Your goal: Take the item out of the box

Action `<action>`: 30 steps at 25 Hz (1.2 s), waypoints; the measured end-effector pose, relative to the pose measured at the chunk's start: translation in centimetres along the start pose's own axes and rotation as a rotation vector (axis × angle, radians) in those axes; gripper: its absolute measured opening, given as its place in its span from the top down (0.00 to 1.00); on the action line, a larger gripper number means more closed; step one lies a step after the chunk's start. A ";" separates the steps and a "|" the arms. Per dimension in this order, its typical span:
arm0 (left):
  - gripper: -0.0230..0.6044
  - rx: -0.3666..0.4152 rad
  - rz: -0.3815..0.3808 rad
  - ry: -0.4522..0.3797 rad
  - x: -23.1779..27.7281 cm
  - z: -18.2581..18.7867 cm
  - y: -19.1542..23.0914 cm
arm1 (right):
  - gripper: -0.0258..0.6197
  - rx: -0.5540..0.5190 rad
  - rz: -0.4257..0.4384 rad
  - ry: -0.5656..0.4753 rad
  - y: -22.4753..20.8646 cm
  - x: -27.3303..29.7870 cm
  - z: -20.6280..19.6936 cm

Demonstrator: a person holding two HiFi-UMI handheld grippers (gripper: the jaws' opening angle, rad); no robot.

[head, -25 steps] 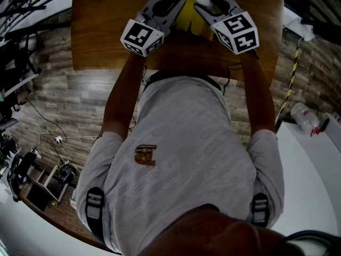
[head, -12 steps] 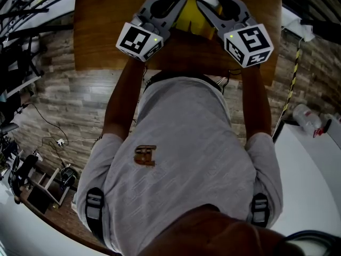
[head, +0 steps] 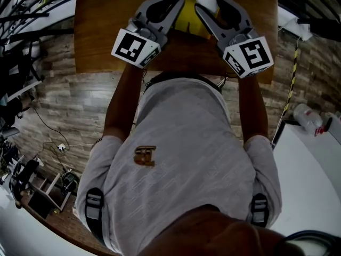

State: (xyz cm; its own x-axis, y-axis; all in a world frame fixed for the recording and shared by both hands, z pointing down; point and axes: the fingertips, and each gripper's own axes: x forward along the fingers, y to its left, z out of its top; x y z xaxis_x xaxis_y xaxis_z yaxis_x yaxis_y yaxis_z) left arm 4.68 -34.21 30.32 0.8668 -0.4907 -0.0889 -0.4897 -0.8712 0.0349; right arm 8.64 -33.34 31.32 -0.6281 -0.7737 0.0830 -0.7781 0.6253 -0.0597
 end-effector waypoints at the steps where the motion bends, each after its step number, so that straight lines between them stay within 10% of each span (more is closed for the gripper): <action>1: 0.93 0.001 -0.002 -0.004 -0.1 0.2 -0.2 | 0.65 -0.002 0.004 -0.016 0.3 -0.2 0.2; 30: 0.93 0.023 -0.041 -0.043 -2.8 2.6 -4.3 | 0.66 -0.006 0.032 -0.214 4.9 -4.7 2.6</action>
State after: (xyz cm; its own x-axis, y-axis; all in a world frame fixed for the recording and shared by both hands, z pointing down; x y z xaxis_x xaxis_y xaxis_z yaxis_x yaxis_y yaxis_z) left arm 4.17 -29.04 27.79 0.8815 -0.4534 -0.1321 -0.4565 -0.8897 0.0079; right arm 7.75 -26.87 28.03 -0.6399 -0.7571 -0.1318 -0.7581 0.6500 -0.0530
